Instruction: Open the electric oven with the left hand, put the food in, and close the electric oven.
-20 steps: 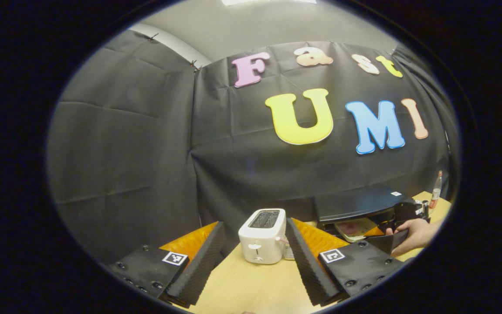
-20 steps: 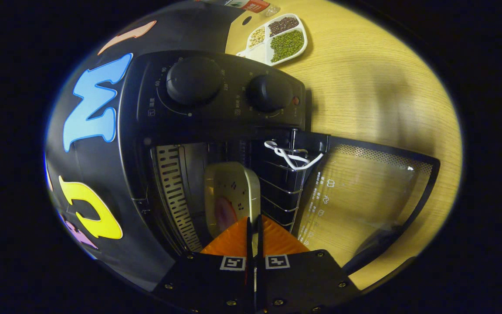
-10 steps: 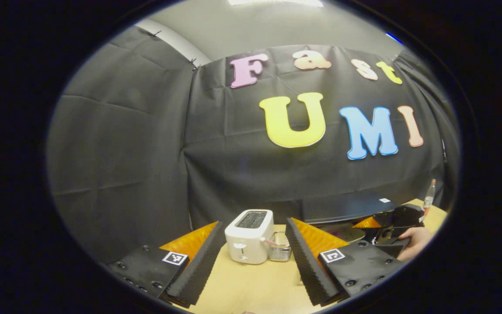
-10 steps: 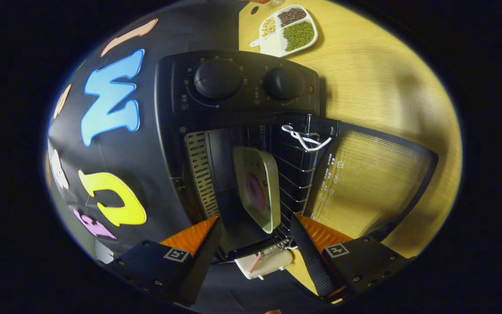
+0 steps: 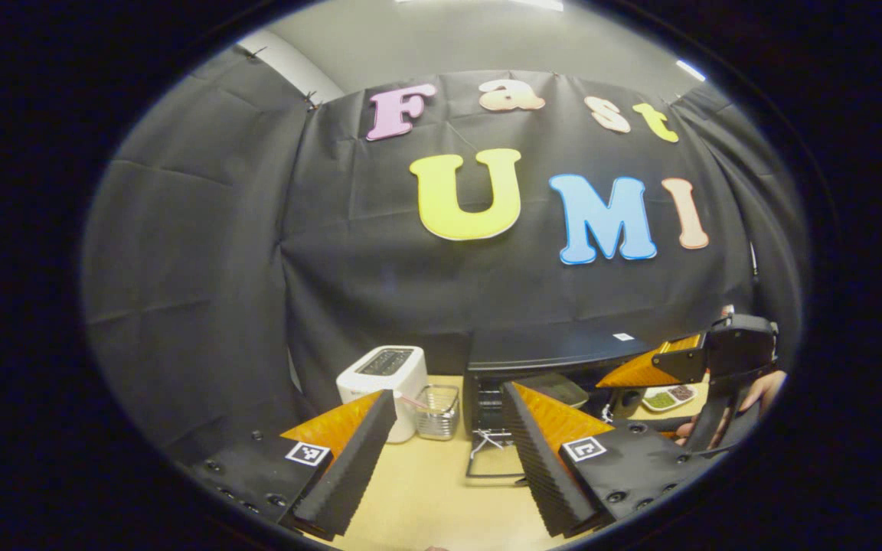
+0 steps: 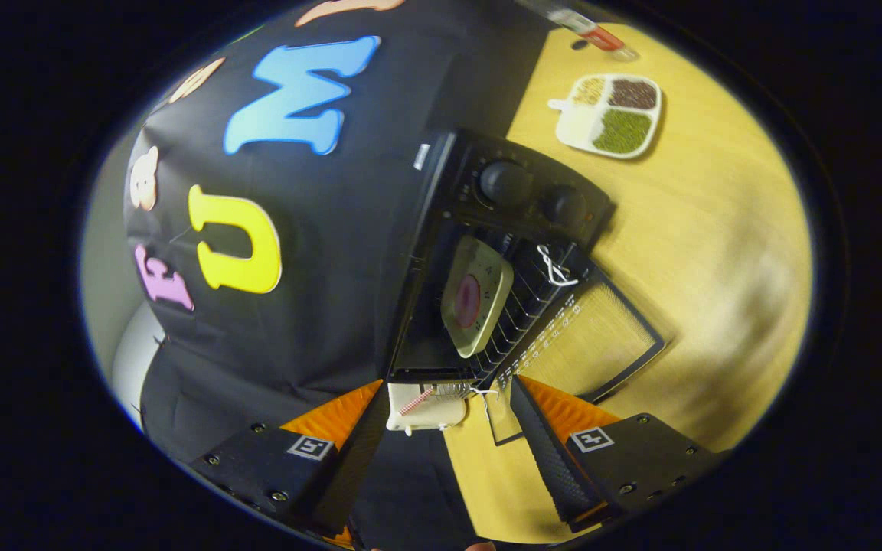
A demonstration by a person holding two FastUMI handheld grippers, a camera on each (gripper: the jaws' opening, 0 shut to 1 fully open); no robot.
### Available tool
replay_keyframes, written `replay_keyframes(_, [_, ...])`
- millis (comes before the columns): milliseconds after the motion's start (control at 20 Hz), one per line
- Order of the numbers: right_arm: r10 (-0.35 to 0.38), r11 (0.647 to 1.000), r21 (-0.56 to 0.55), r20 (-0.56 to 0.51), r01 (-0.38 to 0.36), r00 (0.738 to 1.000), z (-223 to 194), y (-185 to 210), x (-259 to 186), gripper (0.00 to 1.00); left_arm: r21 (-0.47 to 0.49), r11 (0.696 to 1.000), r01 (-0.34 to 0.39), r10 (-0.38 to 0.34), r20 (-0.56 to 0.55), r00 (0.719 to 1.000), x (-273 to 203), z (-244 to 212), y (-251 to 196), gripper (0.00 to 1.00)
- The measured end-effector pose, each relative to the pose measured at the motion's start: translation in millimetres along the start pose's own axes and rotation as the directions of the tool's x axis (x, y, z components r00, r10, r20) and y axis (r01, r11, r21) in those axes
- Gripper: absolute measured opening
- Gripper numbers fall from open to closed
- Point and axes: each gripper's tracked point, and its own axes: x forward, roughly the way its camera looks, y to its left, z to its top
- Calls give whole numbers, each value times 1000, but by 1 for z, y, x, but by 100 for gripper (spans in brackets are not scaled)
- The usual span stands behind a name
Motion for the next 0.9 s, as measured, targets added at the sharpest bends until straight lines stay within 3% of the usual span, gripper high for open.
replay_keyframes(150, [11, 978, -209, 9, -8, 1000, 3, 1, -41, 96, -11, 1000, 26, -26, -43, 999, -6, -20, -17, 99])
replay_keyframes(300, [15, 922, -387, 66, 12, 998, 16, -4, -79, 97, -54, 997, 59, -64, -99, 993, -12, -44, -36, 99])
replay_keyframes(400, [1, 871, -488, 106, 51, 994, 26, -10, -103, 97, -72, 995, 64, -74, -134, 988, -13, -58, -44, 95])
replay_keyframes(550, [-5, 758, -643, 164, 111, 986, 37, -17, -137, 97, -91, 992, 83, -98, -176, 979, -12, -74, -59, 91])
replay_keyframes(600, [-6, 722, -679, 187, 134, 982, 40, -20, -146, 98, -87, 992, 92, -107, -186, 977, -9, -79, -64, 99])
replay_keyframes(650, [-9, 693, -704, 207, 156, 978, 44, -21, -156, 98, -78, 992, 99, -113, -198, 974, -8, -86, -69, 99])
replay_keyframes(700, [-16, 669, -722, 228, 180, 974, 48, -24, -165, 98, -68, 992, 110, -121, -211, 970, -6, -92, -74, 91])
replay_keyframes(750, [-23, 647, -734, 252, 207, 967, 53, -27, -173, 98, -60, 990, 125, -135, -225, 965, -4, -101, -80, 99])
replay_keyframes(900, [-53, 553, -774, 336, 308, 940, 70, -41, -193, 97, -40, 986, 164, -169, -283, 944, 4, -128, -97, 99])
